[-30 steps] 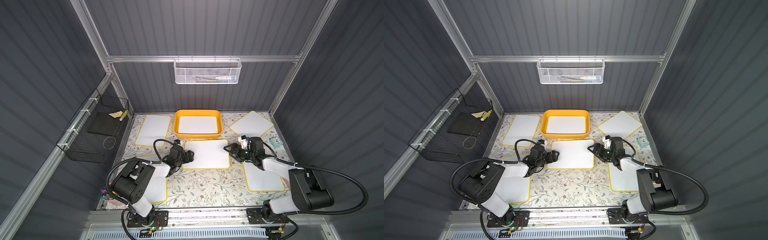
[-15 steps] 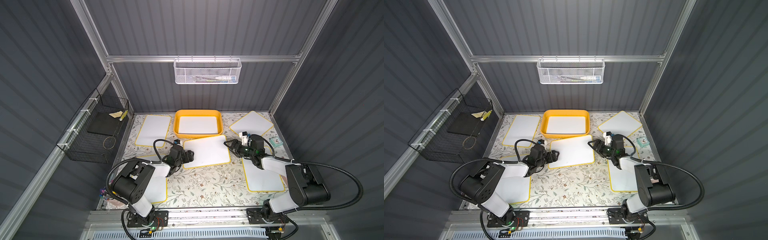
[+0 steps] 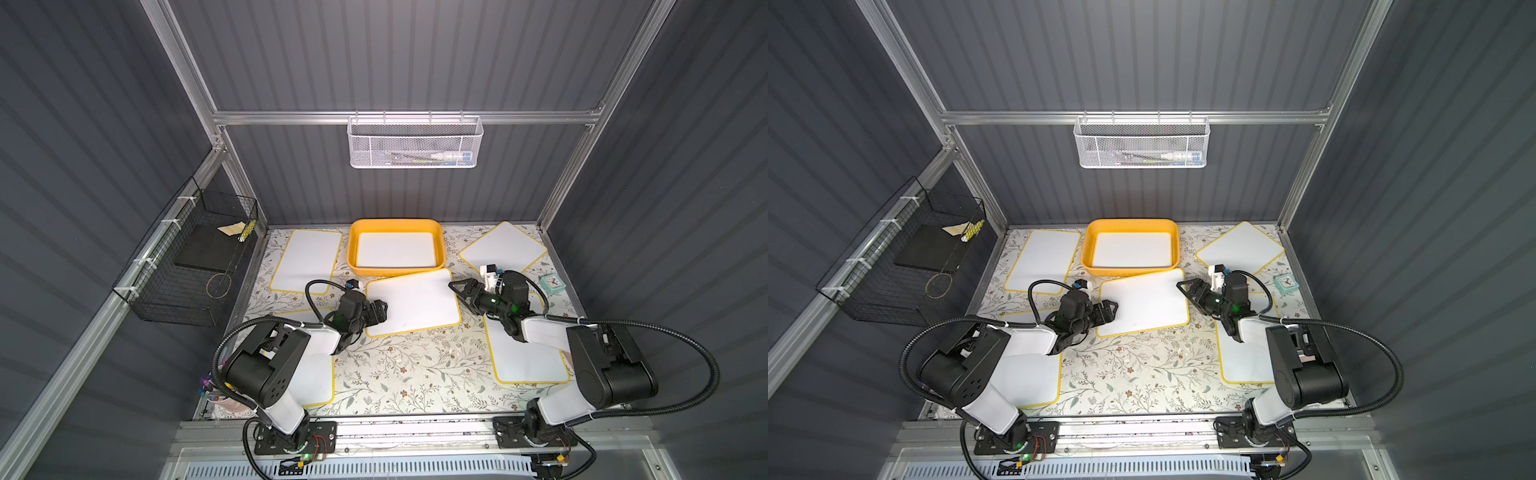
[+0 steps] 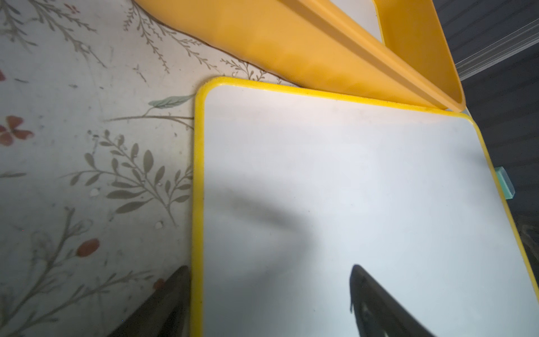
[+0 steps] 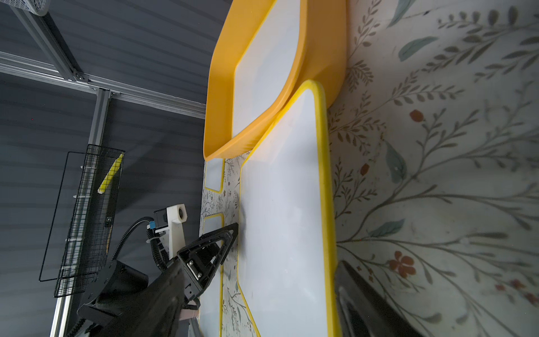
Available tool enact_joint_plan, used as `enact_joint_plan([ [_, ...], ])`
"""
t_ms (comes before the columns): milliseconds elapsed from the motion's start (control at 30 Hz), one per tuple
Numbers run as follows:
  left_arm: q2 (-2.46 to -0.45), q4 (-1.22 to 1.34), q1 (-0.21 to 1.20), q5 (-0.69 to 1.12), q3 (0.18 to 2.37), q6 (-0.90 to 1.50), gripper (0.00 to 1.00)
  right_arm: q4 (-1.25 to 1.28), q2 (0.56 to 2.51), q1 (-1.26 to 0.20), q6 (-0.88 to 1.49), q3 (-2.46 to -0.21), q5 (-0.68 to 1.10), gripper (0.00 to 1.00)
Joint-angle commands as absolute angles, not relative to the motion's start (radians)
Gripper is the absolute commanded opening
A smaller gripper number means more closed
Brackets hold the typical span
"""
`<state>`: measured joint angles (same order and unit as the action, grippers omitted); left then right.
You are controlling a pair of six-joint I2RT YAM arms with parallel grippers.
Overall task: Put the whiteboard into the storage box
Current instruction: Pick up the whiteboard at the center of the board.
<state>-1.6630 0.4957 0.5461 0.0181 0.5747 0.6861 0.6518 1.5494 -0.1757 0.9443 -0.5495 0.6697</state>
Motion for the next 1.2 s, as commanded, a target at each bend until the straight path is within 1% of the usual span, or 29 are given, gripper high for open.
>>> enact_joint_plan([
  [0,-1.749,0.255,0.638,0.369,0.511,0.796,0.85,0.696,1.578,-0.252,1.03,-0.532,0.915,0.8],
  [500,-1.737,0.3,0.697,0.379,0.508,0.86,0.85,0.742,1.579,-0.261,1.065,-0.514,0.915,0.8],
  [900,-1.766,0.344,0.763,0.374,0.526,0.908,0.85,0.738,1.516,-0.261,1.094,-0.498,0.934,0.8],
  [1167,-1.774,0.358,0.784,0.37,0.532,0.92,0.85,0.762,1.479,-0.261,1.123,-0.468,0.941,0.8],
])
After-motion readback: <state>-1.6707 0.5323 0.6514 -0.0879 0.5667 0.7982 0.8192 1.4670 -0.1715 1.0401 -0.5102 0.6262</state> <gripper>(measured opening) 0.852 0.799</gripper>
